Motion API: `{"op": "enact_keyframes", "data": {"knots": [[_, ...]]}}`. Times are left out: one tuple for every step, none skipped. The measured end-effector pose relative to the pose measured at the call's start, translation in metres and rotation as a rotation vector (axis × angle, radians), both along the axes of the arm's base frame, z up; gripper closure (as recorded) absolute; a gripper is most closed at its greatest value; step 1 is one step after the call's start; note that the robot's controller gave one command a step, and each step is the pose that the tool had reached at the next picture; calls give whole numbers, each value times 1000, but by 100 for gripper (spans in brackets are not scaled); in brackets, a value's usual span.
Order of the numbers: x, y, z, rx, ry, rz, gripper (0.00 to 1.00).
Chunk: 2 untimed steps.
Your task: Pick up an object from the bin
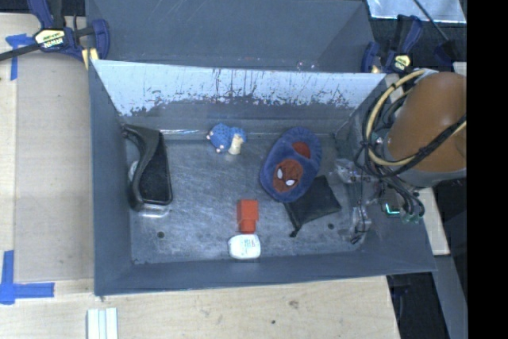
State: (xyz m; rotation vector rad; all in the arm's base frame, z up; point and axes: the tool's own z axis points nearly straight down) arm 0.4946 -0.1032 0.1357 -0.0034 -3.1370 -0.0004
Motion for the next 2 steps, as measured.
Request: {"op": "enact_keyframes", "data": {"knots": [[24,62,-65,-1,-14,430,0],[24,61,-64,-2,-14,430,100]]}}
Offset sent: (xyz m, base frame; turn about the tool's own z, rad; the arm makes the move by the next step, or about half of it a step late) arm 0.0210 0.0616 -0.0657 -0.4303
